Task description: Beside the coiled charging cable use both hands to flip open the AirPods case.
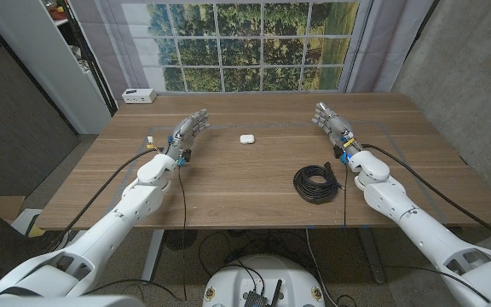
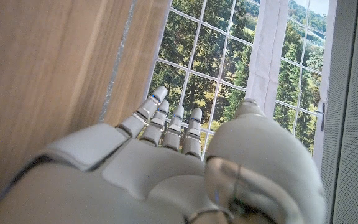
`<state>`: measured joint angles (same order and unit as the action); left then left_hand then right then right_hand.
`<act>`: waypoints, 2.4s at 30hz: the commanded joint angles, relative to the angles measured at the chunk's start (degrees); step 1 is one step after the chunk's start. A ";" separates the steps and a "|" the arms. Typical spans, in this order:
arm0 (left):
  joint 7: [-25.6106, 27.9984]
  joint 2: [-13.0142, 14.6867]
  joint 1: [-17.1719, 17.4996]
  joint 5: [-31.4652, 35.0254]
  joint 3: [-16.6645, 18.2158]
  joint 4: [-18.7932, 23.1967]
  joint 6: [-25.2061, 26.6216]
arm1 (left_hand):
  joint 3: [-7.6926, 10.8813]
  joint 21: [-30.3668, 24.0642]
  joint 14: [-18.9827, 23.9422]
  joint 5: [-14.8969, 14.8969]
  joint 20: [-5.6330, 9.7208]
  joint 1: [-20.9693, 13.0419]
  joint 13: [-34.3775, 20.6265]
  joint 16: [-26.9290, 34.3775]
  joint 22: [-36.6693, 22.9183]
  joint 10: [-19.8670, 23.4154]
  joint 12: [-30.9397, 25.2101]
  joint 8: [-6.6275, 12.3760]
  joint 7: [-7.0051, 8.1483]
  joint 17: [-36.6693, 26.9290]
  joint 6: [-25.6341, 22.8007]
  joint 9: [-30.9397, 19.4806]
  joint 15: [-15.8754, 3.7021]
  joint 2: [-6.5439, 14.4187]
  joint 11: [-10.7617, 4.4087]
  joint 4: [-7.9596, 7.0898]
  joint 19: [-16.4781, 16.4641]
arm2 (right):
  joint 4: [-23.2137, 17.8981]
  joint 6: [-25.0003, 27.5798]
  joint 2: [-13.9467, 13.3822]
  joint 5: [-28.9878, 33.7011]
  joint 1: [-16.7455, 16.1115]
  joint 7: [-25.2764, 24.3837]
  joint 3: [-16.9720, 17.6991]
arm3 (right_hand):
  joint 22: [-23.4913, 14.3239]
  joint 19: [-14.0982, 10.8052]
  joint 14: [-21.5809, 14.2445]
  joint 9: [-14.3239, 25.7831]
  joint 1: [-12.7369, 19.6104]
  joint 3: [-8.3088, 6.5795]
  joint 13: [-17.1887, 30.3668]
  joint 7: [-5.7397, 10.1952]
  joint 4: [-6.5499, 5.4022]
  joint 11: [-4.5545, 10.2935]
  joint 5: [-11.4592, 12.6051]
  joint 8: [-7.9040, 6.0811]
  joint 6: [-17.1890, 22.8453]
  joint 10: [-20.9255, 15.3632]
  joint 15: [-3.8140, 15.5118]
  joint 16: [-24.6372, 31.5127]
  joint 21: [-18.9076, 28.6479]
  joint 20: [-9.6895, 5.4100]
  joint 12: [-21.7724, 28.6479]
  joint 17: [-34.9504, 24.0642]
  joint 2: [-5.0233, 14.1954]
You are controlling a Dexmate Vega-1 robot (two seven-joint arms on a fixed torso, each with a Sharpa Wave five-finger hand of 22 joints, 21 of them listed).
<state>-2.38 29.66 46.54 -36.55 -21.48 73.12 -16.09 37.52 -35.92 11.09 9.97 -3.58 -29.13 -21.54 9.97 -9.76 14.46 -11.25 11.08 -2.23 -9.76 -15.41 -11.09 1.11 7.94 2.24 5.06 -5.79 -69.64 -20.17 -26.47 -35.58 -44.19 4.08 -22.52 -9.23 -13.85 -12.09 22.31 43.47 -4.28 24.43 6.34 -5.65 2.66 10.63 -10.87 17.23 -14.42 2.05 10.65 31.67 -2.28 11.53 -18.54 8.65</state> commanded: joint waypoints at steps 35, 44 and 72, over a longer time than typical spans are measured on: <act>3.68 14.34 -1.00 16.37 -5.02 10.55 14.24 | -3.31 6.50 -9.55 -0.07 -0.69 -10.05 0.64 0.32 -0.22 -7.73 -0.79 1.45 6.85 -0.36 -1.64 -0.78 0.77 -3.70 -0.33 5.70 5.14 | -11.49 19.62 -10.28 32.67 15.73 7.99 -18.97 | -0.27 7.55 10.89 -5.71 8.47 -3.02 -4.91 5.01 11.12 2.51 0.01 0.22 5.38 6.54 6.41 -0.39 -12.01 2.98 -0.99 7.84 -3.85; 3.80 15.48 -1.45 19.07 -6.02 11.19 15.78 | -3.70 7.07 -10.24 -0.14 -0.67 -10.99 0.73 0.29 -0.23 -8.28 -0.82 1.56 6.99 -0.37 -1.93 -0.79 0.71 -4.27 -0.68 5.58 5.47 | -10.76 22.09 -8.22 39.06 19.01 9.47 -23.14 | -0.30 9.52 13.32 -6.60 10.06 -3.56 -5.57 6.19 12.85 2.84 0.07 0.47 2.86 8.96 6.14 -0.29 -14.64 3.84 -0.83 7.99 -4.32; 4.48 15.57 -1.81 22.40 -7.64 14.05 19.77 | -4.79 8.12 -11.01 -0.15 -0.64 -12.83 0.94 0.53 -0.29 -8.99 -1.16 1.84 6.96 -0.39 -3.13 -0.84 0.58 -4.93 -1.22 5.06 5.30 | 14.28 14.67 5.11 46.47 30.30 11.72 -32.62 | -0.33 11.32 17.19 -8.24 11.95 -4.48 -6.50 6.24 14.15 3.03 0.21 0.55 -1.28 13.37 5.66 -0.19 -18.16 4.45 -0.86 7.97 -4.30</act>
<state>1.66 45.22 44.64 -14.99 -28.65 85.87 2.01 33.09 -27.95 0.39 9.97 -4.17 -40.94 -20.45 10.19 -9.74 5.62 -11.91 12.84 4.83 -10.00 -18.04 -11.74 1.54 3.04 1.04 10.03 -0.51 -64.55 -2.74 -25.85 9.15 -17.76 15.08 -52.27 -9.49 -2.87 4.49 14.09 54.59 -8.56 17.83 12.73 8.16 5.50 10.63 -10.38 16.43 -1.74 2.04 10.20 13.74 2.35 10.60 -10.39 4.22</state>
